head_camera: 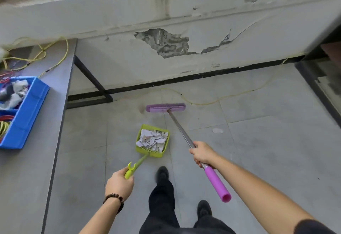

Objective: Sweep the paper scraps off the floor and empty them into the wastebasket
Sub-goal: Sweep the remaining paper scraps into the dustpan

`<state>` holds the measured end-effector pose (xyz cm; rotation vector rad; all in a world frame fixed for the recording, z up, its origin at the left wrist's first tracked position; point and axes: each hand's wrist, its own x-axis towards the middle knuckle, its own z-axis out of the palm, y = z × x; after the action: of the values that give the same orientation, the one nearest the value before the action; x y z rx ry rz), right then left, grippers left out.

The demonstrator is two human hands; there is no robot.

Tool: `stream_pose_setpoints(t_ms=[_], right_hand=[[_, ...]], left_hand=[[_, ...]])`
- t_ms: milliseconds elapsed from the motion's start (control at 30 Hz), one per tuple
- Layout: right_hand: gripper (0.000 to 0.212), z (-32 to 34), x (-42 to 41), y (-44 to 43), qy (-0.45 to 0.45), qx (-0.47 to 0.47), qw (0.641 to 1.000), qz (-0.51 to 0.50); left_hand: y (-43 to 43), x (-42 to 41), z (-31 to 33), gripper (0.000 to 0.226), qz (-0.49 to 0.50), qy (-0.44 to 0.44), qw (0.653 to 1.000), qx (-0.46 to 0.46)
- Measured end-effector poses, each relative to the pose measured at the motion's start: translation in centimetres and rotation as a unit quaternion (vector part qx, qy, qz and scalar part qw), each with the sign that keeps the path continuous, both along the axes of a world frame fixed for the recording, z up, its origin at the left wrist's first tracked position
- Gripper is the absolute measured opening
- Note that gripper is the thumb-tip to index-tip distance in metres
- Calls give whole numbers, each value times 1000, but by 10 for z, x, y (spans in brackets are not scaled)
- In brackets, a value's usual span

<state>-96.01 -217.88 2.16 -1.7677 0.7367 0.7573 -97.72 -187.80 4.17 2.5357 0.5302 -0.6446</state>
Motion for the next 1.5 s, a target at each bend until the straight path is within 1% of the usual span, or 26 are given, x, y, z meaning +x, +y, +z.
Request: stream_pose_setpoints(t_ms=[100, 167, 233, 300, 333, 367, 433, 567, 667, 733, 800, 867, 933, 1033, 1100, 1167, 1233, 1300, 1367, 1433, 1500], right_hand=[[20, -13, 51, 8, 12, -27, 999, -22], [25, -27, 83, 14, 38, -46, 998, -30], [31, -41, 110, 21, 77, -69, 995, 7], [43, -49, 129, 27, 113, -138, 981, 83], [48, -50, 133, 27, 128, -179, 968, 122], [52, -52, 133, 25, 142, -198, 959, 144], [55, -57, 120, 14, 170, -197, 950, 172], [61, -44, 73, -17, 199, -228, 937, 177], [59, -31, 27, -39, 216, -233, 936, 150], [60, -25, -8, -51, 243, -234, 934, 118], [56, -17, -41, -60, 251, -234, 938, 53], [47, -8, -70, -65, 229, -234, 944, -25], [42, -3, -97, -67, 210, -222, 946, -107], [41, 2, -123, -70, 193, -199, 945, -176], [39, 0, -121, -80, 175, -195, 946, -191], [33, -6, -107, -91, 160, -196, 948, -194], [28, -17, -92, -101, 149, -173, 950, -214], [41, -29, -80, -108, 141, -142, 952, -232], [49, -36, -78, -113, 142, -130, 957, -215], [52, -41, -92, -117, 162, -137, 959, -189], [51, -43, -125, -119, 192, -162, 955, -156]], left_hand=[[8, 57, -8, 36, -56, 31, 998, -1], [13, 94, -11, 31, -95, 46, 994, 5], [16, 131, -10, 27, -132, 54, 990, 12], [19, 167, -13, 25, -160, 58, 985, 20], [20, 182, -14, 25, -174, 62, 983, 24], [19, 194, -14, 26, -185, 65, 980, 25], [15, 213, -13, 26, -201, 71, 977, 23], [-3, 231, -12, 24, -234, 78, 969, 21], [-19, 230, -12, 28, -268, 83, 960, 23], [-29, 226, -13, 31, -294, 86, 951, 29], [-40, 220, -11, 29, -314, 90, 945, 30], [-49, 216, -8, 24, -318, 91, 943, 26], [-55, 215, -6, 23, -318, 85, 944, 24], [-62, 211, -8, 19, -309, 76, 948, 22], [-66, 203, -9, 16, -306, 69, 949, 27], [-73, 191, -9, 15, -302, 58, 951, 29], [-82, 176, -8, 16, -294, 53, 954, 26], [-93, 160, -7, 21, -287, 53, 956, 20], [-104, 145, -6, 24, -288, 54, 956, 19], [-115, 130, -5, 28, -295, 54, 954, 17], [-128, 117, -4, 31, -308, 56, 950, 14]])
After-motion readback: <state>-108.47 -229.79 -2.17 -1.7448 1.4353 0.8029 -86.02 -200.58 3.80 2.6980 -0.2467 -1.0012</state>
